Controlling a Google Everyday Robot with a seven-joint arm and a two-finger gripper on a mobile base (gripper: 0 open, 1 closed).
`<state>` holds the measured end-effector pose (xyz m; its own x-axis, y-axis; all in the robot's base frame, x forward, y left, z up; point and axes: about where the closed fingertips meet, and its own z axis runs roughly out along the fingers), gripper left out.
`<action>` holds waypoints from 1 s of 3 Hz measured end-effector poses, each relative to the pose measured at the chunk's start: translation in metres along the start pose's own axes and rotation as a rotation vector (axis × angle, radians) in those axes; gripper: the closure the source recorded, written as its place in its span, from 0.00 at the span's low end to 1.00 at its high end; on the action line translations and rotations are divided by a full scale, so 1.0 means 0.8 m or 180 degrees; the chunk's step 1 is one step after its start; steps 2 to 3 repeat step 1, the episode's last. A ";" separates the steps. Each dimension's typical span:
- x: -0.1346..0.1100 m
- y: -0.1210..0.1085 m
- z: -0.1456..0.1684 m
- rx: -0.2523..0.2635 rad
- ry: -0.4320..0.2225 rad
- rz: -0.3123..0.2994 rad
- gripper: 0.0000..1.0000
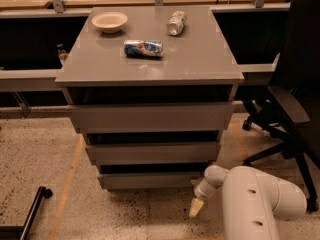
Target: Close bottom drawer
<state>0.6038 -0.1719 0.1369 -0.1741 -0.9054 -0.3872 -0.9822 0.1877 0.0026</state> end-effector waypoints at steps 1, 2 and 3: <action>0.000 0.000 0.000 0.0000 0.0000 0.0000 0.00; 0.000 0.000 0.000 0.0000 0.0000 0.0000 0.00; 0.000 0.000 0.000 0.0000 0.0000 0.0000 0.00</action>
Offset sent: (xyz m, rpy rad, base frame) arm 0.0000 0.0000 0.0000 0.0000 0.0000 0.0000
